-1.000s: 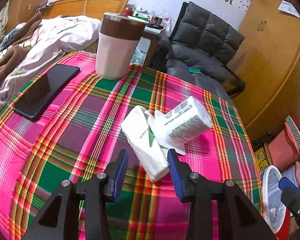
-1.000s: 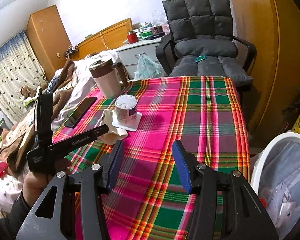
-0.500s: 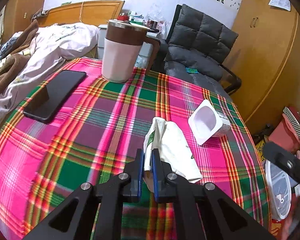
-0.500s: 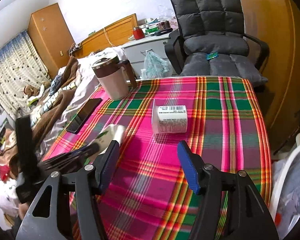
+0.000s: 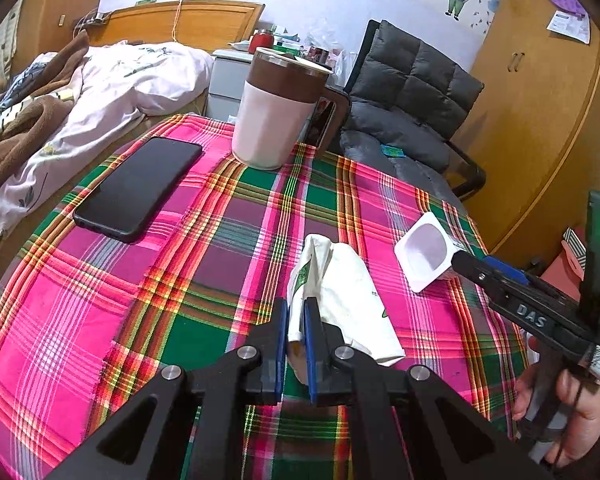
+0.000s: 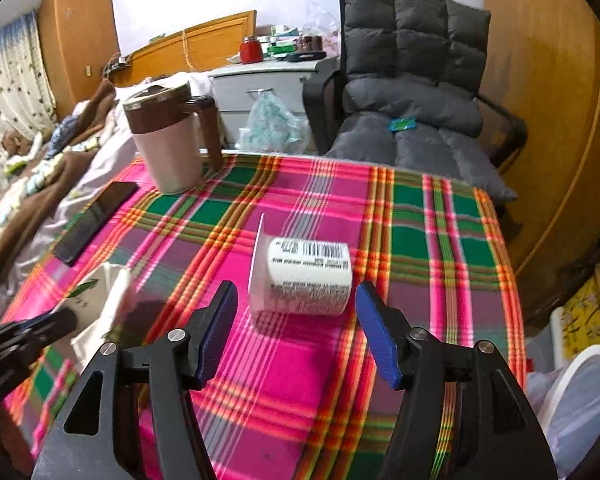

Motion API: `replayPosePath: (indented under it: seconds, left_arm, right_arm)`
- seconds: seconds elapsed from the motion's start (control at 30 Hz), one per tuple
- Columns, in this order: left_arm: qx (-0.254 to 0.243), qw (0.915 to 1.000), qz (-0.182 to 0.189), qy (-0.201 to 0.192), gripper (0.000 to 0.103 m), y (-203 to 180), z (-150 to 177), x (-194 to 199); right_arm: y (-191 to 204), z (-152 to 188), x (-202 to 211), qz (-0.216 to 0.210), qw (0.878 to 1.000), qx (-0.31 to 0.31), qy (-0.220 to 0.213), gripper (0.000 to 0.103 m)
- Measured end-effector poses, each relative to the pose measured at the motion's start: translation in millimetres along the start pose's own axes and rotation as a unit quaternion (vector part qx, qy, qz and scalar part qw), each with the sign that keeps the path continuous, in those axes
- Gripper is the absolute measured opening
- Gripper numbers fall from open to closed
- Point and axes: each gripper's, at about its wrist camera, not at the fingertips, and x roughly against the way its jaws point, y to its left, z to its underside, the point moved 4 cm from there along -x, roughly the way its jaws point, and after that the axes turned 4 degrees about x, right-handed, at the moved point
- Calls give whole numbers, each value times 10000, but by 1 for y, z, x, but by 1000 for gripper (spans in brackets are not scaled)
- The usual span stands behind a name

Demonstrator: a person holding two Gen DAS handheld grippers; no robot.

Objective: Collect trash
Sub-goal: 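Grasp the white tissue with the left gripper while the right gripper grasps the white yogurt cup, then carry the tissue and yogurt cup over the wastebasket and lower them in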

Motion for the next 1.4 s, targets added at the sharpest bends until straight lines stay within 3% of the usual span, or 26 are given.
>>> replayPosePath:
  seconds: [0.17,0.23,0.3,0.43,0.9,1.4]
  left_arm:
    - [3,10000,-14,41,8,-1,1,-3]
    - [-4,10000,-20,42,8,-2,1,-4]
    - [-20,10000,-28,38,8,-3,1,-4]
    - [-60,10000,-55,52,8,-4,3,-5]
    - [-331,9994,-42,-3,8,-22,8,-3]
    - [-734,9972,139,-52,8,-65,30,21]
  right_arm:
    - [6,-2,-9,343,9991,221,83,63]
    - [7,-2,-14,484,9982,326,158,57]
    - [5,-1,-16,569,9976,343,214,32]
    - [-3,-1,-13,632,9974,253,218,11]
    - [-9,4,12,405,9992,68,9,11]
    - [-20,30,67,131,9996,-131,-206,11]
